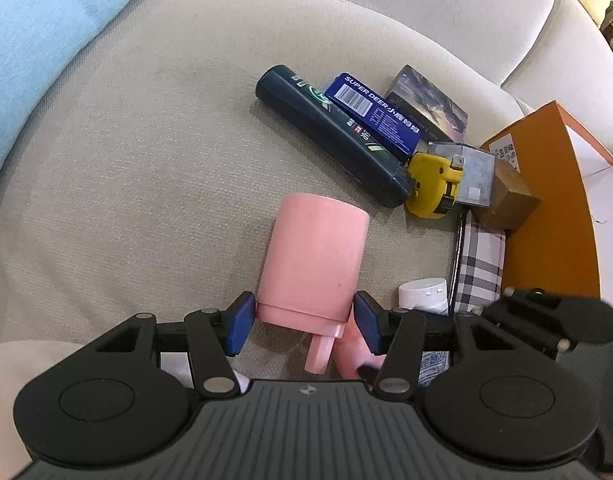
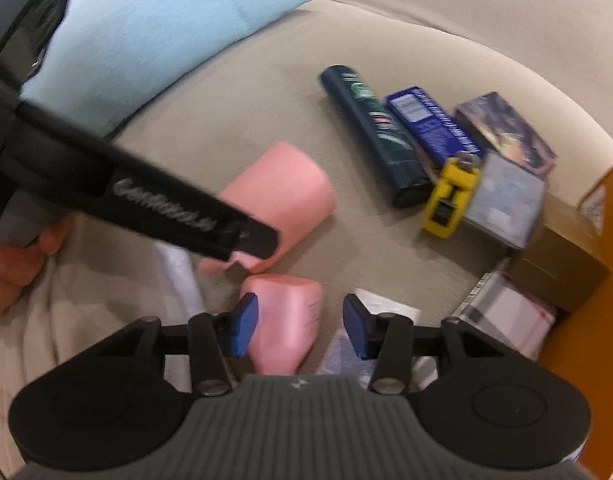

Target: Organize rigid objects

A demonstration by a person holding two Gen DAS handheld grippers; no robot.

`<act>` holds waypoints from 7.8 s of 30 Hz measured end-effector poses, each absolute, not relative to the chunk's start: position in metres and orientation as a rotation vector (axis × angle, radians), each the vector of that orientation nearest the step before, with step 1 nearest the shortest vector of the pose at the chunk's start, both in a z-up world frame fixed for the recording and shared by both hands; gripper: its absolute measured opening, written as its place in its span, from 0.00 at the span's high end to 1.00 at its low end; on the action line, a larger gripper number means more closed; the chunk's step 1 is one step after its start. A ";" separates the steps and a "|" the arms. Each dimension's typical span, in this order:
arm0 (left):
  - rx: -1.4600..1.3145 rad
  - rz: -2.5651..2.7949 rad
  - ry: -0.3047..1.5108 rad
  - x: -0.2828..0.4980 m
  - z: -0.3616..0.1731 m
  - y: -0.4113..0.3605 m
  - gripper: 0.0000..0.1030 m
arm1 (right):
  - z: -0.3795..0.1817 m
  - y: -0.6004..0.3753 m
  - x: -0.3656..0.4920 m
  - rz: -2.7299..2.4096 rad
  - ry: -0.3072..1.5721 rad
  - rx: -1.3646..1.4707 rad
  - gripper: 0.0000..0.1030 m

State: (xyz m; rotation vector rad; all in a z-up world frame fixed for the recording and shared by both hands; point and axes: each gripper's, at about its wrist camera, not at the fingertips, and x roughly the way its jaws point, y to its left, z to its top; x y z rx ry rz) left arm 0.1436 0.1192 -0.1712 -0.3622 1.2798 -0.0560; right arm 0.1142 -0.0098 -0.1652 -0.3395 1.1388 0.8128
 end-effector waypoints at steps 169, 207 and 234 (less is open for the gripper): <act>0.450 -0.553 1.106 0.203 -0.129 -0.168 0.32 | -0.150 -0.297 0.268 0.411 1.272 0.234 0.58; 0.147 -0.622 1.033 0.196 -0.091 -0.089 0.62 | -0.134 -0.279 0.228 0.480 1.346 0.332 0.67; -0.182 -0.513 1.078 0.238 -0.111 -0.043 0.78 | -0.145 -0.230 0.282 0.505 1.257 0.277 0.62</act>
